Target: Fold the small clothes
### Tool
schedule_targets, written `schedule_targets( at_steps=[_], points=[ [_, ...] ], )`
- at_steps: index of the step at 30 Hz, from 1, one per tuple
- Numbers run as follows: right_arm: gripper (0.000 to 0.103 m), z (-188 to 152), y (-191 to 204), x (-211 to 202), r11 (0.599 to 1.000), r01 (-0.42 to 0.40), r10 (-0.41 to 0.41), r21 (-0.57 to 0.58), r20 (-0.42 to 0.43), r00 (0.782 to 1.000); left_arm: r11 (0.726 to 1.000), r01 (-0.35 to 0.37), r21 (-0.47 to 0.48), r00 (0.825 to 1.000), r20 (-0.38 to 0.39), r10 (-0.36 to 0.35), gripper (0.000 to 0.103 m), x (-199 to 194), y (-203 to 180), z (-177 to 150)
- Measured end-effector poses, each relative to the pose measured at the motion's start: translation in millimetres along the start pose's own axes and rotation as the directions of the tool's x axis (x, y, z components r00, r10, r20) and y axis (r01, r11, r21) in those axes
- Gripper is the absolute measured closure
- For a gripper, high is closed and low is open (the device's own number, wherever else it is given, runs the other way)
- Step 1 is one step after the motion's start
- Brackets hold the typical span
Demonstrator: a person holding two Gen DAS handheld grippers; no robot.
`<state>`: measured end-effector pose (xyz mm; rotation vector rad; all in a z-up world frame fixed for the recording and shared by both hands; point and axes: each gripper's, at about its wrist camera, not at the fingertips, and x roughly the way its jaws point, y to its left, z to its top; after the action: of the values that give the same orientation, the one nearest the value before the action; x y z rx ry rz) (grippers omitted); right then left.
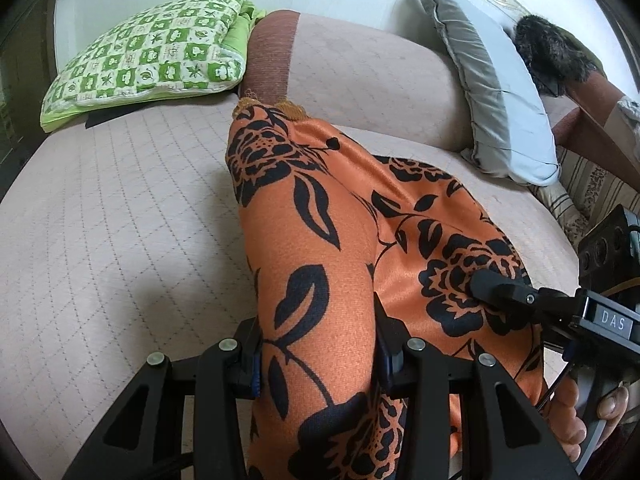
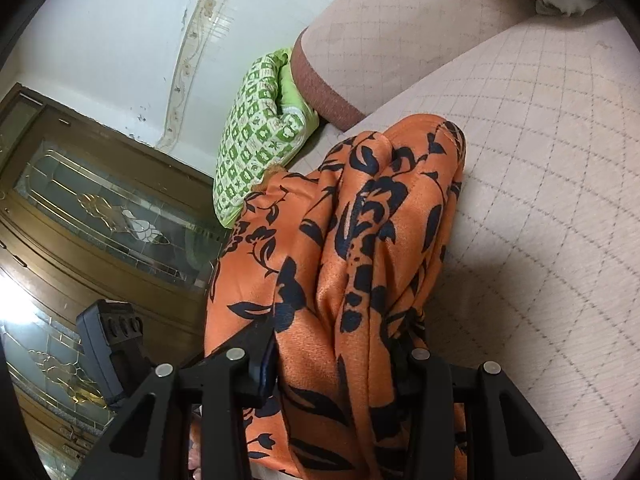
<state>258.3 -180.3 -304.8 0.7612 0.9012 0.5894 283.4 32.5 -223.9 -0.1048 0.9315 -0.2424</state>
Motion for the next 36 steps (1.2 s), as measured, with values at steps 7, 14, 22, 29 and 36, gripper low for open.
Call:
schedule_targets(
  at_steps=[7,14,22,29,36],
  points=[
    [0.06,2,-2,4,1.0,0.004,-0.004,0.006,-0.004,1.0,1.0,-0.001,-0.002,1.0,-0.008,0.001,0.06,4,1,1],
    [0.06,3,-1,2,1.0,0.022,-0.022,0.011,-0.004,1.0,1.0,-0.004,-0.003,1.0,-0.021,0.004,0.06,11,-2,2],
    [0.06,4,1,10,0.999,0.038,-0.038,0.022,-0.011,0.999,1.0,-0.011,-0.006,0.999,-0.049,0.011,0.059,22,1,0],
    [0.046,2,-16,37,0.981,0.188,-0.184,0.05,-0.083,0.979,0.994,-0.1,-0.032,0.986,-0.141,0.095,0.027,53,16,-8],
    [0.04,4,-1,27,0.974,0.228,-0.227,0.009,-0.071,0.971,0.983,-0.185,-0.013,0.977,-0.111,0.183,0.02,37,11,-7]
  ],
)
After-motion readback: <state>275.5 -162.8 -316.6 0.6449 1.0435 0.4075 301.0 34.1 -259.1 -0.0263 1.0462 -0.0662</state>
